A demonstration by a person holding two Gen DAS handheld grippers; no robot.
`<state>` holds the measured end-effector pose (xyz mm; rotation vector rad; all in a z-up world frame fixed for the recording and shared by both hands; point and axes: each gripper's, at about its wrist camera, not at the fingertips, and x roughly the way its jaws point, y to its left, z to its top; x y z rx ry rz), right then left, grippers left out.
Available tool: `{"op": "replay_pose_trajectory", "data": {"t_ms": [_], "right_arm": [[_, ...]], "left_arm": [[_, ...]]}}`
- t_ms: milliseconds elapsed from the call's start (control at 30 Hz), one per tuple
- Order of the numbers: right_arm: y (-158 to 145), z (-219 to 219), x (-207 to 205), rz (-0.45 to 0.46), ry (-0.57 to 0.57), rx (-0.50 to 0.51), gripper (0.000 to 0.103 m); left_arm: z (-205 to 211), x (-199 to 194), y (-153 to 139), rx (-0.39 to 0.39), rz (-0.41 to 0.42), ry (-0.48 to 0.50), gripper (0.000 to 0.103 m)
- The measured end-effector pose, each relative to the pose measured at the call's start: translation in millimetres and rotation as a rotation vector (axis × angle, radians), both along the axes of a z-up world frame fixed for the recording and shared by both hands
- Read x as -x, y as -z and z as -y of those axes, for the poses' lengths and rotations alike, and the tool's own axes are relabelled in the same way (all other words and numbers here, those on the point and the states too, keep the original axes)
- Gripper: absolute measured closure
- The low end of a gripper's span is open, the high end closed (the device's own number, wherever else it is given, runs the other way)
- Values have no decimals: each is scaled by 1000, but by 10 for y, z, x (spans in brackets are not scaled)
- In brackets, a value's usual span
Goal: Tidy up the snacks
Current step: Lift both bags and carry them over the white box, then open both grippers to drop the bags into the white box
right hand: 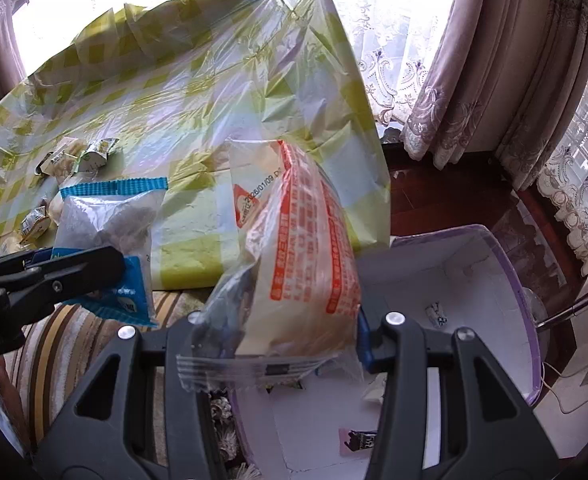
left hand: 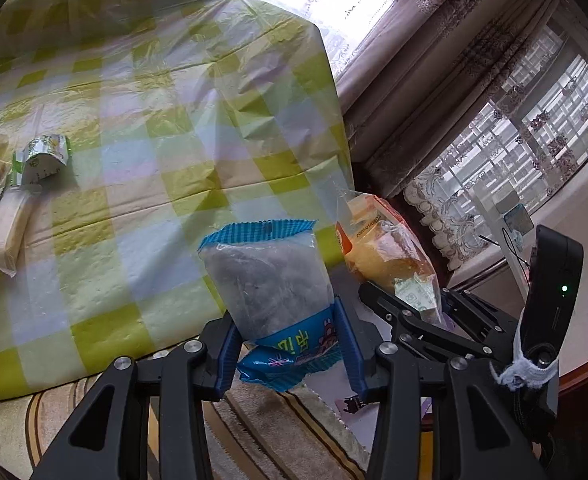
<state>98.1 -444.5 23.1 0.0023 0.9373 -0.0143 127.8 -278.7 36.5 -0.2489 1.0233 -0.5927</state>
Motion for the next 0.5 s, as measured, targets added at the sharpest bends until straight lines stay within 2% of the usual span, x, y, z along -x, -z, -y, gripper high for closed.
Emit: {"op": "replay_pose_trajectory", "data": {"t_ms": [233,500], "right_arm": [[164,386,79,-48,94,6,53],[247,684,149,-70,171,-18,50]], "left_arm": [[406,81,65,-23,-30,127,58],[570,105,102,-27,-45,184,58]]}}
